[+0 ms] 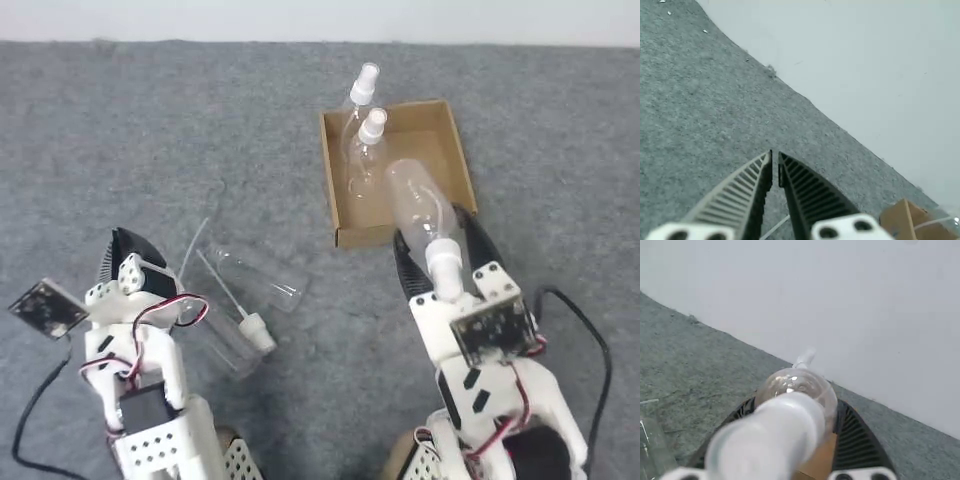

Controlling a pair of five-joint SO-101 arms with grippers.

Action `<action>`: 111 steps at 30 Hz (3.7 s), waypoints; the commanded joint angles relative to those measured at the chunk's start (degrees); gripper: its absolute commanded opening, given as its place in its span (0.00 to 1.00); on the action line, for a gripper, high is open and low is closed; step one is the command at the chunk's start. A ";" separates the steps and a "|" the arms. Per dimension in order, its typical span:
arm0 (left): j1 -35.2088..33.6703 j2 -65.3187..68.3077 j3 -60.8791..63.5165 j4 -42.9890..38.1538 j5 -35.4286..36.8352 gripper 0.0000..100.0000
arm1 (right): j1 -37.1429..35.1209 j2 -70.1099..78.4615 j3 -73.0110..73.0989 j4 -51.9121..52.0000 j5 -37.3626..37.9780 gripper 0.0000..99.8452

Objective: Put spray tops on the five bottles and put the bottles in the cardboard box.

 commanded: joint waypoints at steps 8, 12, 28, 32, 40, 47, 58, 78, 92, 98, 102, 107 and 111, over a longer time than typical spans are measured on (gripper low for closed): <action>-0.26 -0.97 -0.75 0.09 -0.62 0.01 | 0.22 22.02 -12.75 -0.40 0.44 0.01; -0.26 -0.97 -0.75 0.09 -0.62 0.01 | 0.22 28.97 -15.74 -0.40 0.44 0.01; -0.18 -0.88 -0.75 0.18 -0.62 0.01 | 0.22 50.15 -24.09 -2.42 -2.46 0.01; -0.18 -0.88 -0.75 0.18 -0.62 0.01 | 0.22 54.46 -24.44 -5.49 -4.22 0.01; -0.18 -0.88 -0.75 0.18 -0.62 0.01 | 0.22 60.35 -24.44 -10.59 -4.31 0.01; -0.18 -0.88 -0.75 0.18 -0.62 0.01 | 0.13 64.31 -24.44 -13.67 -4.40 0.01; -0.09 -0.88 -0.75 0.18 -0.62 0.01 | -3.03 72.31 -24.79 -14.99 -4.40 0.01; -0.26 -0.88 -0.75 0.18 -0.62 0.01 | -3.47 85.85 -24.97 -22.20 -7.82 0.01; -0.26 -0.88 -0.75 0.18 -0.62 0.01 | -3.47 88.66 -24.88 -21.85 -7.91 0.06; -0.26 -0.88 -0.75 0.18 -0.62 0.01 | -3.38 88.66 -24.62 -21.58 -7.91 0.14; -0.35 -0.88 -0.75 0.26 -0.62 0.01 | -3.38 88.66 -24.53 -21.49 -7.91 0.15; -0.35 -0.88 -0.75 0.26 -0.62 0.01 | -3.38 88.66 -24.00 -21.49 -7.82 0.16; -0.35 -0.88 -0.75 0.26 -0.62 0.01 | -3.38 88.66 -24.09 -19.91 -7.65 0.24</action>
